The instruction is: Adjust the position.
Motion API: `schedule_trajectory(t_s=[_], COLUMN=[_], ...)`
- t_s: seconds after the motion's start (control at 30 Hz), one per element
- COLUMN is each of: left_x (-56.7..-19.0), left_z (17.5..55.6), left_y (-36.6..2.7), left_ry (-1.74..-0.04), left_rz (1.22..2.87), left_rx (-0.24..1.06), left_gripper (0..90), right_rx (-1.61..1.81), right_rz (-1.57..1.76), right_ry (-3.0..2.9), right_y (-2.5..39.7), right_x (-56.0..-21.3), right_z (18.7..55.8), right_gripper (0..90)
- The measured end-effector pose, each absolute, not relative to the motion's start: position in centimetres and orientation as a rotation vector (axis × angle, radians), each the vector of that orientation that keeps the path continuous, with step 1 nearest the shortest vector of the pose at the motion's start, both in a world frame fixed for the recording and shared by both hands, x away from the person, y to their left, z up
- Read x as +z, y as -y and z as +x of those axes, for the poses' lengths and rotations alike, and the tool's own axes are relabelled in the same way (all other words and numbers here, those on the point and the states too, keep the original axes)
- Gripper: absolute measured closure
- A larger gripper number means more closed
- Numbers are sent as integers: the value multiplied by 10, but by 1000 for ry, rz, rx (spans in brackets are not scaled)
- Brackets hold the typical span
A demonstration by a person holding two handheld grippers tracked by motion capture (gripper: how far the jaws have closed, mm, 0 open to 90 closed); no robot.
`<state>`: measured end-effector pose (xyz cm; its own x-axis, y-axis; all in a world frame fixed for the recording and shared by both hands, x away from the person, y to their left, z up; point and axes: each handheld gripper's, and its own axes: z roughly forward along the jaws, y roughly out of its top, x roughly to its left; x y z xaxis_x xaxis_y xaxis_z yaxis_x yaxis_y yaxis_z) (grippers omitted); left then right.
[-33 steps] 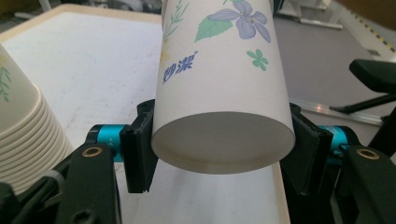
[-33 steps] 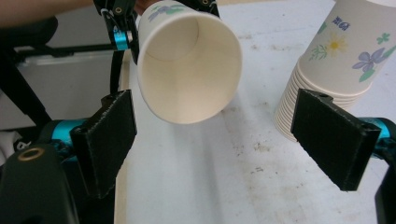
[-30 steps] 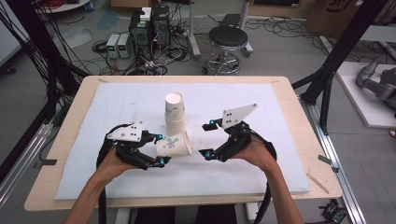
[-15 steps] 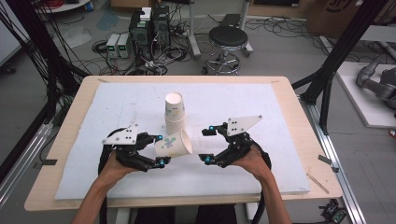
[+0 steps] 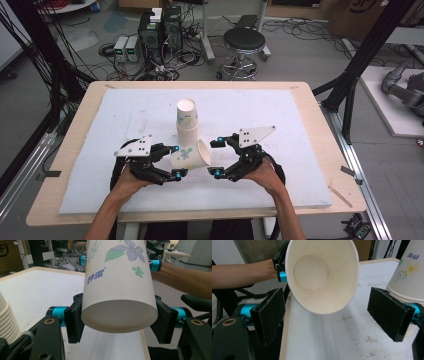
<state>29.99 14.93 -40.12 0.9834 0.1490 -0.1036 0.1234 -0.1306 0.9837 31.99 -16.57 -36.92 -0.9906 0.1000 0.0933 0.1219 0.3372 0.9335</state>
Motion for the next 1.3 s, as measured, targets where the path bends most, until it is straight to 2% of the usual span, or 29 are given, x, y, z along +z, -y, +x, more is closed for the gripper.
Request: schedule_trajectory(t_s=[0.9,0.93,1.0,1.17,1.3], left_x=[-396,-396,-396,-397,-397], left_z=[297,297,297,298,297], left_y=[-133,-132,-132,-132,-132], left_ry=[-153,-152,-151,-155,-152], left_rz=[1719,1722,1722,1722,1722], left_rx=[-5,-7,-7,-6,-9], left_gripper=[365,365,365,365,365], right_rx=[-1822,-1828,-1835,-1840,-1841], right_rz=[-113,-104,-94,-68,-57], right_ry=[2463,2455,2444,2446,2443], right_y=[141,140,140,141,141], right_x=[-374,-374,-374,-373,-373], right_z=[321,321,321,320,319], right_gripper=[169,209,215,301,308])
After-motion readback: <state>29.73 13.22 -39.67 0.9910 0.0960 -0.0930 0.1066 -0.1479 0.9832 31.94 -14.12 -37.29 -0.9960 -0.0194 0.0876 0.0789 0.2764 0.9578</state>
